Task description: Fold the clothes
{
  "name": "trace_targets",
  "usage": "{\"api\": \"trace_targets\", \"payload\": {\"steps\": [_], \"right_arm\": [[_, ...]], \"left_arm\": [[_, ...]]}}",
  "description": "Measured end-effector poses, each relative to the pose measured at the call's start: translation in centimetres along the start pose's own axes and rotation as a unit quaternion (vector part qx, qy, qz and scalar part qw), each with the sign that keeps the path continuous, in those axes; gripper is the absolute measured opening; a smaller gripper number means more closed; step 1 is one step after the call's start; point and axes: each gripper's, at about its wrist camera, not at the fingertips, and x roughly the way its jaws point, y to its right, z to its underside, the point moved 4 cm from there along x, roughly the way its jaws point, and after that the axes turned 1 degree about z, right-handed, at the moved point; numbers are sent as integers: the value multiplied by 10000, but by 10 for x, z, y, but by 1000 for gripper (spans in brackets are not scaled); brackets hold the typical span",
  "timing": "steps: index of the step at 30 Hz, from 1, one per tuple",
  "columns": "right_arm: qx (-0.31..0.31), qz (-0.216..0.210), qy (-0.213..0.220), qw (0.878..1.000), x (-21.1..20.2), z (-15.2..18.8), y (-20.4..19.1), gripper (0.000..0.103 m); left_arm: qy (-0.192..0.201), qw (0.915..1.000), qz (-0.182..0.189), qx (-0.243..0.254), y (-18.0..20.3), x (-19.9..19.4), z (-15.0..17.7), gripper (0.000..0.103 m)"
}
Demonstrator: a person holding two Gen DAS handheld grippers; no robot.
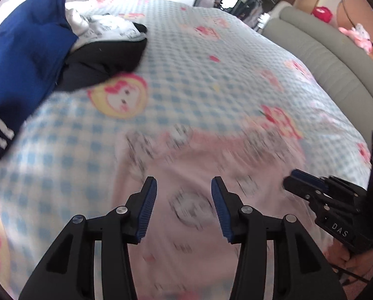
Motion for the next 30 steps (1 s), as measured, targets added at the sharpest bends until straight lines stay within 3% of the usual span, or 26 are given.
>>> {"api": "trace_targets", "payload": {"steps": [4, 7, 10, 12, 16, 17, 18, 22, 26, 30], "right_arm": [[-75, -266, -168, 9995, -7, 29, -16, 21], [-134, -416, -294, 9986, -11, 51, -27, 21], [-47, 228, -235, 9995, -11, 62, -13, 16], [250, 378, -134, 9989, -22, 64, 2, 16], [524, 196, 52, 9984, -37, 65, 8, 22], [522, 77, 102, 9986, -39, 65, 4, 24], [514, -15, 132, 9986, -41, 66, 1, 24], [387, 360, -152, 9985, -28, 76, 3, 21], [676, 712, -109, 9951, -39, 82, 26, 22], [1114, 109, 62, 9937, -53, 85, 36, 27]], "left_arm": [[-231, 9996, 97, 107, 12, 5, 42, 47], [-489, 9969, -612, 82, 0, 11, 59, 45], [-392, 9949, -926, -96, -13, -11, 58, 44], [-223, 9938, -1055, -260, -23, -27, 57, 45], [51, 9985, -422, -338, -19, -39, 65, 46], [7, 9986, -428, -319, -17, -36, 67, 46], [-113, 9978, -580, -305, -18, -30, 69, 46], [-567, 9897, -1253, -405, -34, -19, 70, 46], [-433, 9889, -1001, -1011, -58, -37, 70, 46], [-423, 9901, -196, -1327, -57, -37, 80, 46]]}}
